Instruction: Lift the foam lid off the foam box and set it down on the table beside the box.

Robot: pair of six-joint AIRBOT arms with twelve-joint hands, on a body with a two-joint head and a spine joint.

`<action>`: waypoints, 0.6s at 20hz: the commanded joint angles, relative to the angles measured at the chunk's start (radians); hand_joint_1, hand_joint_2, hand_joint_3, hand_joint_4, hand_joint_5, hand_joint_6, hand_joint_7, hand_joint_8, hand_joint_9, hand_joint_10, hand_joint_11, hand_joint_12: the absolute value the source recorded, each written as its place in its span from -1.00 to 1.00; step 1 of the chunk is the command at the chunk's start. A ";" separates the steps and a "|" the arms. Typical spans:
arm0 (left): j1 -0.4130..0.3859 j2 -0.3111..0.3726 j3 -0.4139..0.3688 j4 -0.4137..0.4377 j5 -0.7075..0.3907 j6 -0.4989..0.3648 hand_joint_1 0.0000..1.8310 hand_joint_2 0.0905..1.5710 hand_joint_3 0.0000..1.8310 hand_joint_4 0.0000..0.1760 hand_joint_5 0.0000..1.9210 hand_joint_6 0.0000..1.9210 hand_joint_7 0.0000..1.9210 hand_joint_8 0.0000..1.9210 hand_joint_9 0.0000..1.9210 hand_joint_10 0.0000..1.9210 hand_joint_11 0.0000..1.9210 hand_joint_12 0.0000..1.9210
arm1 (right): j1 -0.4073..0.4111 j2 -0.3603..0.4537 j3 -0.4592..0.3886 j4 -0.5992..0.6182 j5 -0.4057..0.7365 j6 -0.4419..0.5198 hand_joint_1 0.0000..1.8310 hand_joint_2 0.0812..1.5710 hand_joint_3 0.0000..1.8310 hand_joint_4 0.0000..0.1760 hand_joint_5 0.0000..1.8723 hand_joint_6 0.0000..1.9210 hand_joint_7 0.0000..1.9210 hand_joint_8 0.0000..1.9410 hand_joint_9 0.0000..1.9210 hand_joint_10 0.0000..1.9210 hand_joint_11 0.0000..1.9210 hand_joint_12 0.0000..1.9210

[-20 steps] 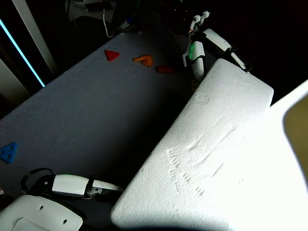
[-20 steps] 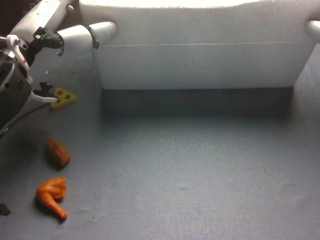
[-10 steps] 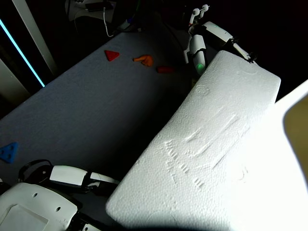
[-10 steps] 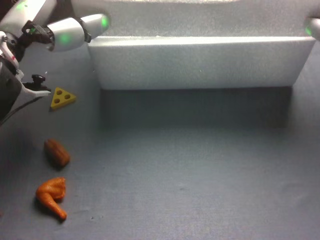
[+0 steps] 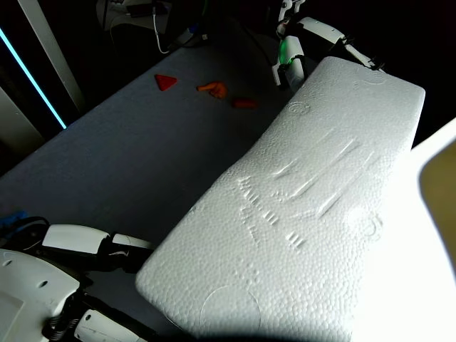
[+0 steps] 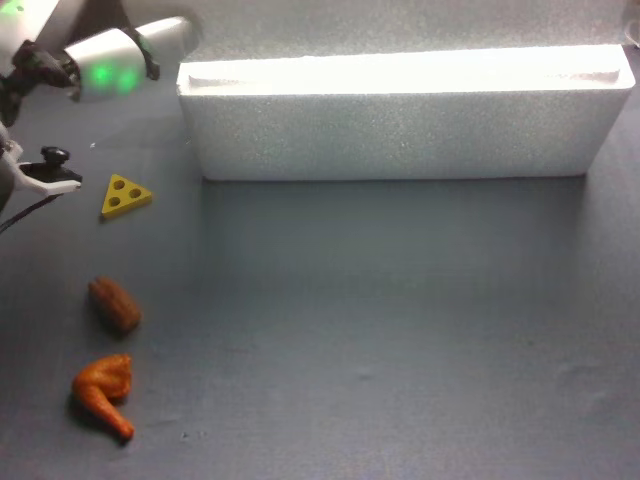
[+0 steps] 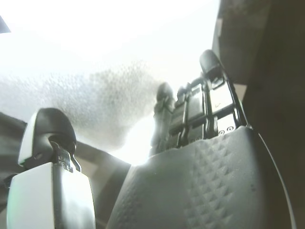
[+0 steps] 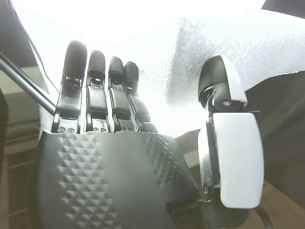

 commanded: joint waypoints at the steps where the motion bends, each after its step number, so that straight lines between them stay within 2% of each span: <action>1: -0.001 0.006 -0.013 0.073 -0.146 -0.014 -0.50 0.43 -1.00 -1.00 -0.75 -0.99 -1.00 -1.00 -1.00 -1.00 -1.00 -0.97 | 0.002 0.011 -0.013 -0.085 0.123 0.008 -0.44 0.51 -1.00 -1.00 -1.00 -0.20 -0.97 -0.63 -1.00 -0.44 -1.00 0.86; 2: 0.007 0.016 -0.025 0.078 -0.158 -0.013 -0.47 0.41 -1.00 -0.89 -0.75 -0.99 -1.00 -1.00 -1.00 -1.00 -1.00 -0.99 | -0.006 0.020 -0.026 -0.090 0.132 0.008 -0.41 0.49 -1.00 -1.00 -1.00 -0.23 -0.96 -0.48 -1.00 -0.20 -1.00 0.97; 3: 0.015 0.025 -0.038 0.080 -0.171 -0.012 -0.46 0.42 -1.00 -0.91 -0.76 -1.00 -1.00 -1.00 -1.00 -1.00 -1.00 -1.00 | -0.016 0.030 -0.038 -0.093 0.144 0.008 -0.38 0.48 -1.00 -1.00 -1.00 -0.23 -0.97 -0.30 -1.00 0.01 -1.00 0.99; 4: 0.021 0.032 -0.046 0.080 -0.179 -0.011 -0.45 0.42 -1.00 -0.93 -0.77 -1.00 -1.00 -1.00 -1.00 -1.00 -1.00 -1.00 | -0.022 0.036 -0.046 -0.096 0.152 0.008 -0.35 0.48 -1.00 -1.00 -1.00 -0.24 -0.98 0.01 -1.00 0.38 -1.00 1.00; 5: 0.035 0.049 -0.069 0.083 -0.199 -0.004 -0.46 0.41 -1.00 -0.81 -0.77 -1.00 -1.00 -1.00 -1.00 -1.00 -1.00 -1.00 | -0.035 0.050 -0.064 -0.102 0.165 0.008 -0.33 0.50 -1.00 -1.00 -1.00 -0.28 -0.98 0.32 -1.00 0.74 -1.00 1.00; 6: 0.044 0.060 -0.083 0.083 -0.212 0.000 -0.47 0.40 -1.00 -0.71 -0.78 -1.00 -1.00 -1.00 -1.00 -1.00 -1.00 -1.00 | -0.043 0.057 -0.074 -0.106 0.172 0.008 -0.34 0.50 -1.00 -1.00 -1.00 -0.32 -0.98 0.42 -1.00 0.82 -1.00 1.00; 7: 0.058 0.072 -0.100 0.085 -0.232 0.003 -0.49 0.40 -1.00 -0.68 -0.78 -1.00 -1.00 -1.00 -1.00 -1.00 -1.00 -1.00 | -0.056 0.067 -0.089 -0.111 0.185 0.008 -0.32 0.49 -1.00 -1.00 -1.00 -0.33 -1.00 0.38 -1.00 0.78 -1.00 1.00; 9: 0.080 0.092 -0.129 0.090 -0.259 0.008 -0.52 0.42 -1.00 -0.85 -0.79 -1.00 -1.00 -1.00 -1.00 -1.00 -0.98 -0.99 | -0.082 0.083 -0.114 -0.117 0.213 0.007 -0.35 0.46 -1.00 -1.00 -1.00 -0.24 -1.00 -0.19 -1.00 -0.02 -1.00 0.95; 11: 0.107 0.109 -0.158 0.088 -0.292 0.011 -0.55 0.43 -1.00 -0.85 -0.79 -1.00 -1.00 -1.00 -1.00 -1.00 -0.96 -0.97 | -0.106 0.096 -0.137 -0.123 0.241 0.007 -0.38 0.48 -1.00 -1.00 -1.00 -0.29 -1.00 -0.53 -1.00 -0.48 -1.00 0.78; 12: 0.125 0.123 -0.179 0.088 -0.314 0.012 -0.57 0.44 -1.00 -0.75 -0.79 -1.00 -0.98 -1.00 -0.98 -0.99 -0.99 -0.51 | -0.125 0.108 -0.158 -0.132 0.262 0.007 -0.41 0.50 -0.99 -1.00 -1.00 -0.32 -1.00 -0.74 -1.00 -0.72 -1.00 0.79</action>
